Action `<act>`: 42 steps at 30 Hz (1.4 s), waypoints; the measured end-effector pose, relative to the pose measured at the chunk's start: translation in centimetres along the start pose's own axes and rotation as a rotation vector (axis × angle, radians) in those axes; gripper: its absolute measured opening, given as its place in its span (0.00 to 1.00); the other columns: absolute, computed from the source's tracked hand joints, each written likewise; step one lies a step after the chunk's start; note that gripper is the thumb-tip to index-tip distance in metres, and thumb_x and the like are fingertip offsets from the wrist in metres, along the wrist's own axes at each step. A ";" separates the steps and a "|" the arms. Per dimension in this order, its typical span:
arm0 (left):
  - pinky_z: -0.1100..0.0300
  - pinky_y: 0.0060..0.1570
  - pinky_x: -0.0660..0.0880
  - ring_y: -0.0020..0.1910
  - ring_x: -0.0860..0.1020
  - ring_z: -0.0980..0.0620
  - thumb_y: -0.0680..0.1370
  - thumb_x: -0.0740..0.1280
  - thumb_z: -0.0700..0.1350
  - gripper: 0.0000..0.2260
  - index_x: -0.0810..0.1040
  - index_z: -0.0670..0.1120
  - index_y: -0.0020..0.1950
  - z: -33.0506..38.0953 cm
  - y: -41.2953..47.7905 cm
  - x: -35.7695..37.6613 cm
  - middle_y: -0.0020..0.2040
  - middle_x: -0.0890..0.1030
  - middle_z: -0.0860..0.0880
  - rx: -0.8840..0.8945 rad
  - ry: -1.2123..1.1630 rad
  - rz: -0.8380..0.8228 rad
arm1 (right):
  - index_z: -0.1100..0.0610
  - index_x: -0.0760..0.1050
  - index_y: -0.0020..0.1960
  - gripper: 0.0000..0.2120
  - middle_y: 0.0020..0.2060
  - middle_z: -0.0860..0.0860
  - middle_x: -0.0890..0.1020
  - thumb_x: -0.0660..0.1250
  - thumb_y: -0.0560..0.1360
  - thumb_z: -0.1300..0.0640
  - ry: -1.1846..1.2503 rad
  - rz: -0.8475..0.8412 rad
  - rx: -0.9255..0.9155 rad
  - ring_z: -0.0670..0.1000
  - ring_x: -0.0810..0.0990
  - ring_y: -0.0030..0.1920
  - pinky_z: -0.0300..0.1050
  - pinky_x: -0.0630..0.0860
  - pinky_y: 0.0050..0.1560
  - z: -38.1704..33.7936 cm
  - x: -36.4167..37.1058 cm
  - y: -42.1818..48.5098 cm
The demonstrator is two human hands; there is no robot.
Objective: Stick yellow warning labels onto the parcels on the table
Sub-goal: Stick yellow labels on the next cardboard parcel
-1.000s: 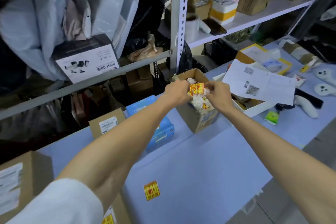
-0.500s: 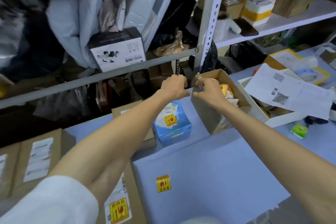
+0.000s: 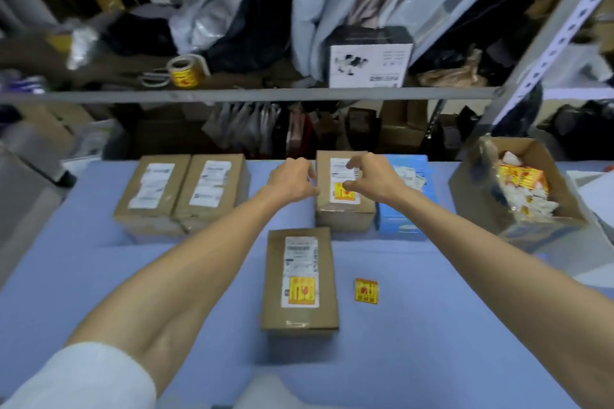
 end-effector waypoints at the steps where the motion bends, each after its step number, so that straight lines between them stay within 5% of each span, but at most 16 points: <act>1: 0.54 0.51 0.75 0.54 0.79 0.47 0.70 0.74 0.50 0.17 0.78 0.48 0.56 -1.3 -0.9 -0.1 0.54 0.82 0.48 -0.018 -0.013 0.008 | 0.62 0.76 0.62 0.23 0.61 0.57 0.78 0.73 0.69 0.57 0.009 -0.010 -0.021 0.56 0.74 0.64 0.46 0.71 0.59 -1.1 0.8 -0.2; 10: 0.54 0.51 0.77 0.53 0.79 0.48 0.69 0.73 0.48 0.16 0.78 0.46 0.56 -8.4 -7.0 2.7 0.54 0.81 0.47 -0.120 -0.109 0.020 | 0.62 0.74 0.63 0.23 0.62 0.58 0.77 0.72 0.70 0.58 -0.022 -0.119 -0.032 0.57 0.75 0.62 0.46 0.72 0.57 -4.8 7.2 -3.6; 14: 0.53 0.54 0.75 0.56 0.77 0.46 0.70 0.72 0.51 0.21 0.75 0.45 0.61 -9.9 -9.1 5.5 0.58 0.79 0.47 -0.165 -0.145 0.025 | 0.67 0.76 0.51 0.11 0.48 0.57 0.80 0.69 0.71 0.63 -0.041 -0.140 0.022 0.56 0.78 0.50 0.47 0.74 0.42 -3.9 9.3 -6.1; 17: 0.51 0.58 0.72 0.59 0.75 0.45 0.68 0.75 0.54 0.28 0.72 0.44 0.63 -10.6 -10.8 8.2 0.60 0.75 0.46 -0.210 -0.259 0.020 | 0.62 0.72 0.44 0.09 0.44 0.57 0.79 0.71 0.70 0.60 -0.021 -0.169 0.133 0.57 0.77 0.46 0.44 0.70 0.37 -1.7 11.8 -8.2; 22: 0.49 0.61 0.73 0.61 0.76 0.47 0.64 0.79 0.47 0.36 0.69 0.47 0.68 -11.7 -13.1 11.3 0.65 0.75 0.48 -0.262 -0.593 0.058 | 0.60 0.69 0.65 0.24 0.58 0.56 0.79 0.72 0.71 0.60 0.312 -0.159 0.304 0.57 0.79 0.55 0.51 0.77 0.53 0.6 15.1 -11.7; 26: 0.56 0.59 0.74 0.59 0.77 0.50 0.66 0.79 0.46 0.35 0.69 0.48 0.70 -12.3 -14.8 13.0 0.63 0.77 0.49 -0.319 -0.801 0.054 | 0.59 0.70 0.68 0.23 0.60 0.55 0.79 0.70 0.74 0.57 0.467 -0.025 0.371 0.54 0.80 0.54 0.44 0.74 0.48 0.8 15.7 -13.9; 32: 0.60 0.59 0.69 0.65 0.73 0.49 0.69 0.77 0.49 0.44 0.55 0.53 0.77 -12.3 -15.9 14.3 0.69 0.72 0.49 -0.336 -0.823 -0.047 | 0.51 0.57 0.76 0.38 0.65 0.52 0.77 0.72 0.73 0.51 0.563 -0.080 0.399 0.53 0.77 0.62 0.50 0.73 0.63 0.6 18.0 -15.9; 37: 0.62 0.56 0.67 0.64 0.73 0.49 0.69 0.76 0.46 0.41 0.57 0.52 0.77 -13.0 -16.0 13.5 0.69 0.72 0.49 -0.339 -0.825 -0.018 | 0.52 0.60 0.73 0.38 0.62 0.53 0.78 0.76 0.69 0.55 0.618 -0.114 0.399 0.49 0.78 0.52 0.43 0.74 0.52 -0.1 18.2 -15.7; 42: 0.62 0.55 0.67 0.65 0.72 0.49 0.70 0.76 0.44 0.38 0.61 0.51 0.75 -14.4 -15.6 11.6 0.68 0.72 0.49 -0.353 -0.850 -0.005 | 0.54 0.63 0.72 0.36 0.62 0.53 0.78 0.75 0.69 0.58 0.673 -0.136 0.334 0.47 0.77 0.51 0.40 0.74 0.51 -2.3 18.1 -14.1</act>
Point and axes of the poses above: each hand's wrist, its own y-axis towards the middle knuckle, its own x-axis out of the palm, z = x × y, the point moved 6 cm from there along y, towards the middle knuckle
